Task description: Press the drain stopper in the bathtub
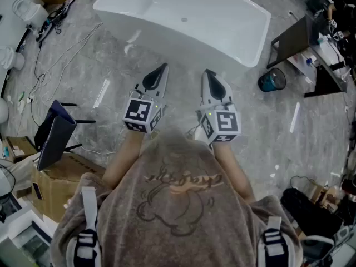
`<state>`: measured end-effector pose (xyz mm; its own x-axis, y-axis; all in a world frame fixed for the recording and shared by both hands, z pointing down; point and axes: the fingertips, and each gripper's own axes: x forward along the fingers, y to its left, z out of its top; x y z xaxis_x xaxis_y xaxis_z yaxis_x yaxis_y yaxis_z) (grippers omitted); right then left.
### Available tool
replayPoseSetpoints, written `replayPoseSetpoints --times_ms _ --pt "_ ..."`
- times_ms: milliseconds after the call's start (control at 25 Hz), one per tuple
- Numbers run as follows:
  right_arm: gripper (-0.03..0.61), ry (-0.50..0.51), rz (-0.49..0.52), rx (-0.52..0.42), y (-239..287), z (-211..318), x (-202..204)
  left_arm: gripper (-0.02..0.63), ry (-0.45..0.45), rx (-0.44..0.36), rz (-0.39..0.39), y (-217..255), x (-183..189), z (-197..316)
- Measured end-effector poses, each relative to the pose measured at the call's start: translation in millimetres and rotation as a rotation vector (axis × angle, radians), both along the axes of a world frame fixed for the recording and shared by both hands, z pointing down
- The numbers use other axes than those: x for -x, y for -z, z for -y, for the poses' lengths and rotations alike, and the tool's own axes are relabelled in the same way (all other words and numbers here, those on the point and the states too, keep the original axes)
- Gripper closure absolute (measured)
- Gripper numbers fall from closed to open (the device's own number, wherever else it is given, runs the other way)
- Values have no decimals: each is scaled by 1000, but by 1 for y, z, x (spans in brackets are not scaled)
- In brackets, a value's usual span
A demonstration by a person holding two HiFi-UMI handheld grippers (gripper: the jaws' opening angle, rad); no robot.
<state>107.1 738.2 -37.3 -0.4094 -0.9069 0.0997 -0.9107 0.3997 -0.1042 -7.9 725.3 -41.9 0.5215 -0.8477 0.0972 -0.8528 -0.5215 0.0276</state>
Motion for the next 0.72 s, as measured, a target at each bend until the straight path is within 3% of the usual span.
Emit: replayPoseSetpoints --times_ms 400,720 --pt "578 13 20 -16 -1 -9 -12 614 14 10 21 -6 -10 -7" --pt "578 89 1 -14 -7 -13 -22 614 36 5 27 -10 -31 -11"
